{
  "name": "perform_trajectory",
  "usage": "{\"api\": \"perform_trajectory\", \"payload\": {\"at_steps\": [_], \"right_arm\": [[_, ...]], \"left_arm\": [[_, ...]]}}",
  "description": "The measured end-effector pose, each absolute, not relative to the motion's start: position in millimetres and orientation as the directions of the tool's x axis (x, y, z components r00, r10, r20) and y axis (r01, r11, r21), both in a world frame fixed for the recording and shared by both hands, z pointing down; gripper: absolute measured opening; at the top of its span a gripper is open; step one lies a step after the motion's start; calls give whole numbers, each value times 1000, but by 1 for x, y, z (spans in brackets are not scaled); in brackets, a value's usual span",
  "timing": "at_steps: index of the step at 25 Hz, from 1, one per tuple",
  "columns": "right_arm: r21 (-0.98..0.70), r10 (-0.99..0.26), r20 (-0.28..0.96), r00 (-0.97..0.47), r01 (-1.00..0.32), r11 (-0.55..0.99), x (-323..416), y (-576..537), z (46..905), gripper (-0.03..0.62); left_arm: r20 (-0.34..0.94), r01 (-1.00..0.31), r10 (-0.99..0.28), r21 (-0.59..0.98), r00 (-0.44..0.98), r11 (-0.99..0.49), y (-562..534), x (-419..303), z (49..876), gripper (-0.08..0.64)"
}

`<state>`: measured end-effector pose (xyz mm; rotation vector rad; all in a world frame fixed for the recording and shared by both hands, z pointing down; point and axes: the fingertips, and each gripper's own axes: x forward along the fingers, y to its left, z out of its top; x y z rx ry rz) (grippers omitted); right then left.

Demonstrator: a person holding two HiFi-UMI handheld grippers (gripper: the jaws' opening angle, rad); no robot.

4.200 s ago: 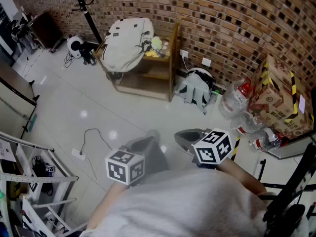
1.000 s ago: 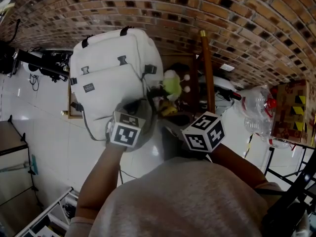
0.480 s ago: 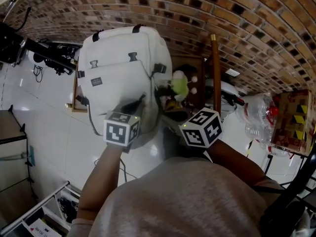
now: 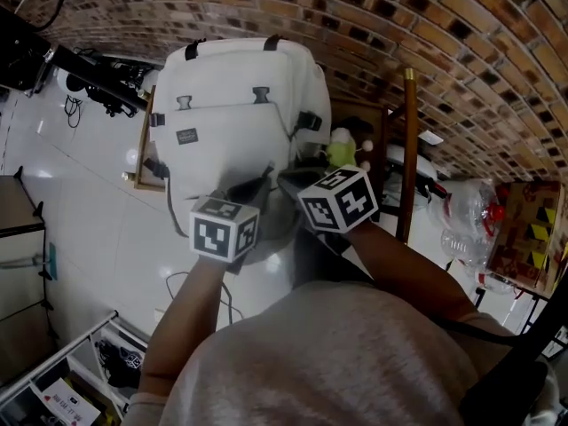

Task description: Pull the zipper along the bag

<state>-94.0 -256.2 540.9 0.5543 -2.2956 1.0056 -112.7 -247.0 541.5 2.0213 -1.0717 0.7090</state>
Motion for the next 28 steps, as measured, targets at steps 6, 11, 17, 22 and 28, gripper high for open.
{"api": "perform_trajectory", "payload": {"at_steps": [6, 11, 17, 22, 28], "right_arm": [[-528, -133, 677, -724, -604, 598, -94, -262, 561, 0], [-481, -130, 726, -675, -634, 606, -96, -264, 572, 0], [-438, -133, 758, -638, -650, 620, -98, -265, 578, 0], [-421, -138, 772, -620, -663, 619, -98, -266, 582, 0], [-407, -140, 786, -602, -674, 617, -97, -266, 586, 0]], "left_arm": [[732, -850, -453, 343, 509, -400, -247, -113, 544, 28], [738, -846, -437, 350, 514, -402, -247, -114, 548, 28], [741, -845, -434, 348, 513, -405, -249, -118, 549, 28], [759, -872, -451, 318, 470, -373, -248, -138, 553, 23], [759, -883, -465, 315, 455, -349, -238, -152, 553, 19]]}}
